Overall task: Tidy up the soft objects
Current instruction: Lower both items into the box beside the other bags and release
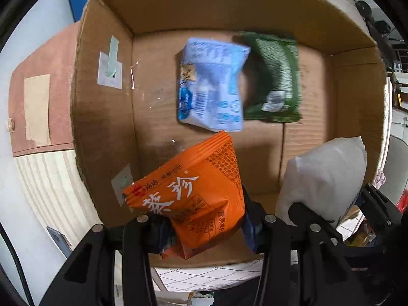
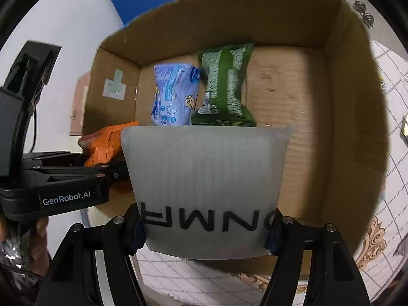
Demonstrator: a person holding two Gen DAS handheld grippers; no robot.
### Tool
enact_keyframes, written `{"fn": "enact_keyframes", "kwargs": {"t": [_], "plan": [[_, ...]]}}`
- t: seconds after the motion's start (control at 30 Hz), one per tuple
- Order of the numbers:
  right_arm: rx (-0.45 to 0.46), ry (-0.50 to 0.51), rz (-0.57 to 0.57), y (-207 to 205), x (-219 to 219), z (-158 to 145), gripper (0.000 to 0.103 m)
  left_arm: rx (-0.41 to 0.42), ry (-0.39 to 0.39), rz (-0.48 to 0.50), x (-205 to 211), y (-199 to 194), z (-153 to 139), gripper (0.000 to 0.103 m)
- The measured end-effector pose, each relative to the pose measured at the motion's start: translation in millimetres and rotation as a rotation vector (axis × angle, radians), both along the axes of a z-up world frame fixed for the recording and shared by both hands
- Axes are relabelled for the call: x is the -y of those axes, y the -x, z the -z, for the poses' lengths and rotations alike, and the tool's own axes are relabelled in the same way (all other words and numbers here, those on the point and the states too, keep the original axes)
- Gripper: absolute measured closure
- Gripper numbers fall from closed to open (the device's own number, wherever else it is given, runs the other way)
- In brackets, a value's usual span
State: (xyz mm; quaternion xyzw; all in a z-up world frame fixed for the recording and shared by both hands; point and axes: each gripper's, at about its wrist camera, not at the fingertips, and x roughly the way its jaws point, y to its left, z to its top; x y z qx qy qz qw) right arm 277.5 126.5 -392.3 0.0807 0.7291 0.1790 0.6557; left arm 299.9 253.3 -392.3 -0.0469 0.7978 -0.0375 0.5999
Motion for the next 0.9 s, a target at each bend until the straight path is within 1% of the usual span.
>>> {"fn": "enact_keyframes", "kwargs": {"t": [0.2, 0.27, 0.3, 0.37, 0.4, 0.43, 0.5, 0.6, 0.67, 0.7, 0.73, 0.8, 0.9], "plan": [[-0.008, 0.025, -0.038, -5, -24, 22, 0.03, -0.04, 0.015, 0.0, -4, 2, 18, 0.059], [-0.018, 0.04, -0.067, -5, -33, 28, 0.03, -0.059, 0.028, -0.016, -3, 2, 24, 0.059], [-0.032, 0.047, -0.087, -4, -37, 32, 0.028, -0.077, 0.038, -0.039, -6, 4, 26, 0.058], [-0.043, 0.065, -0.1, -3, -42, 38, 0.023, -0.088, 0.066, -0.074, -9, 7, 27, 0.054], [-0.054, 0.071, -0.108, -3, -43, 40, 0.013, -0.077, 0.067, -0.069, -8, 8, 25, 0.046], [-0.064, 0.072, -0.11, -3, -44, 42, 0.004, -0.064, 0.058, -0.062, -7, 8, 22, 0.035], [-0.062, 0.086, -0.107, -2, -45, 43, 0.001, -0.039, 0.065, -0.064, -5, 9, 13, 0.028], [-0.057, 0.098, -0.101, -1, -38, 36, 0.001, -0.014, 0.071, -0.071, -1, 13, 2, 0.028], [-0.038, 0.105, -0.097, -2, -29, 25, 0.0, 0.005, 0.071, -0.077, 1, 16, -8, 0.025], [-0.028, 0.111, -0.092, -2, -25, 20, 0.0, 0.02, 0.068, -0.076, 2, 18, -13, 0.016], [-0.021, 0.114, -0.087, -2, -21, 15, 0.0, 0.036, 0.061, -0.074, 5, 17, -20, 0.008], [0.012, 0.127, -0.073, -2, -12, 1, 0.0, 0.083, 0.044, -0.07, 8, 22, -36, 0.005], [0.073, 0.15, -0.063, -3, 8, -28, 0.0, 0.161, 0.027, -0.078, 12, 33, -61, 0.003]]}}
